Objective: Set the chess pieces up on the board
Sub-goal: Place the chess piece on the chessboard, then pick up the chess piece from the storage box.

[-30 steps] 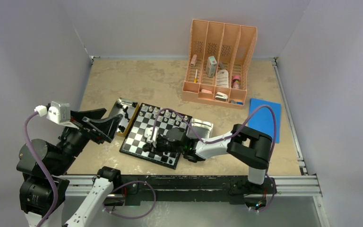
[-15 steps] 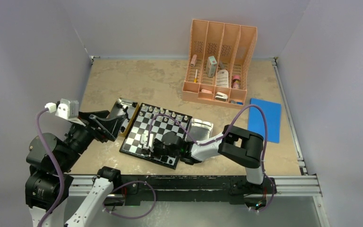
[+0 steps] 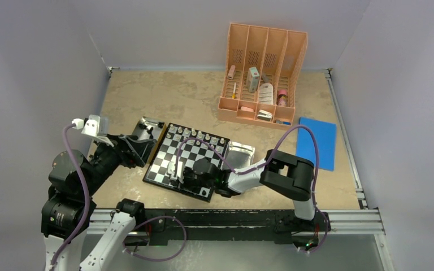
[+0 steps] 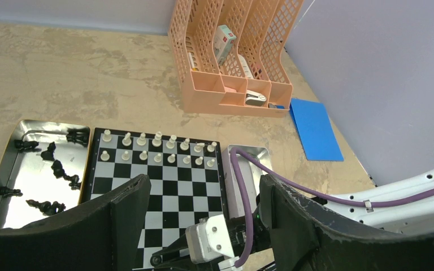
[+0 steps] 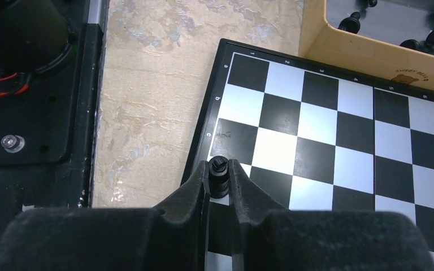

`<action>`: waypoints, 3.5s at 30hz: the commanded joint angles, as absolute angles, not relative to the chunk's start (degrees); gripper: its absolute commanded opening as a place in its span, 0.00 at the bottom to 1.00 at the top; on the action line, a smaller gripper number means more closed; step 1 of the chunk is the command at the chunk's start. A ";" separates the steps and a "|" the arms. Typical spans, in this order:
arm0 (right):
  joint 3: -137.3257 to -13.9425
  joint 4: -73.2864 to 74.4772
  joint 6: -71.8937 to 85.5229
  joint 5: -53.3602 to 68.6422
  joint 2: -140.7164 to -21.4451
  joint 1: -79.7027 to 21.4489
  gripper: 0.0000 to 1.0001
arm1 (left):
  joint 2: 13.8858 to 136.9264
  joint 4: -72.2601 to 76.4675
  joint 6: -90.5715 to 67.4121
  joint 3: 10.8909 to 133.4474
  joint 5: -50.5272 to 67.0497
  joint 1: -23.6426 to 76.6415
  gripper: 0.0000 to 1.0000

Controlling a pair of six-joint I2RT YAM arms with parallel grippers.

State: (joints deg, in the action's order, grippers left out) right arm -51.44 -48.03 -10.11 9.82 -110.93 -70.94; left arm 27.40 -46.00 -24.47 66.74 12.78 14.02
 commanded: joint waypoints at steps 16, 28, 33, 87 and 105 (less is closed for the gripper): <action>-52.50 -47.60 -8.89 5.05 -109.10 -71.23 0.38 | 31.35 -41.60 -23.59 65.00 15.12 13.97 0.71; -53.82 -41.98 -4.65 1.85 -99.91 -71.28 0.58 | 38.45 -41.37 -25.29 62.14 12.63 13.97 0.72; -53.41 -39.41 -1.32 1.90 -93.76 -71.28 0.62 | 43.31 -41.26 -23.56 61.17 8.68 13.97 0.84; -34.55 -32.33 12.52 -14.97 -49.55 -71.24 0.88 | 97.88 -26.62 -0.26 69.87 -3.27 0.90 0.34; -37.24 -29.56 11.93 -14.29 -49.44 -71.28 0.88 | 104.36 -29.81 0.83 73.25 -2.96 0.88 0.33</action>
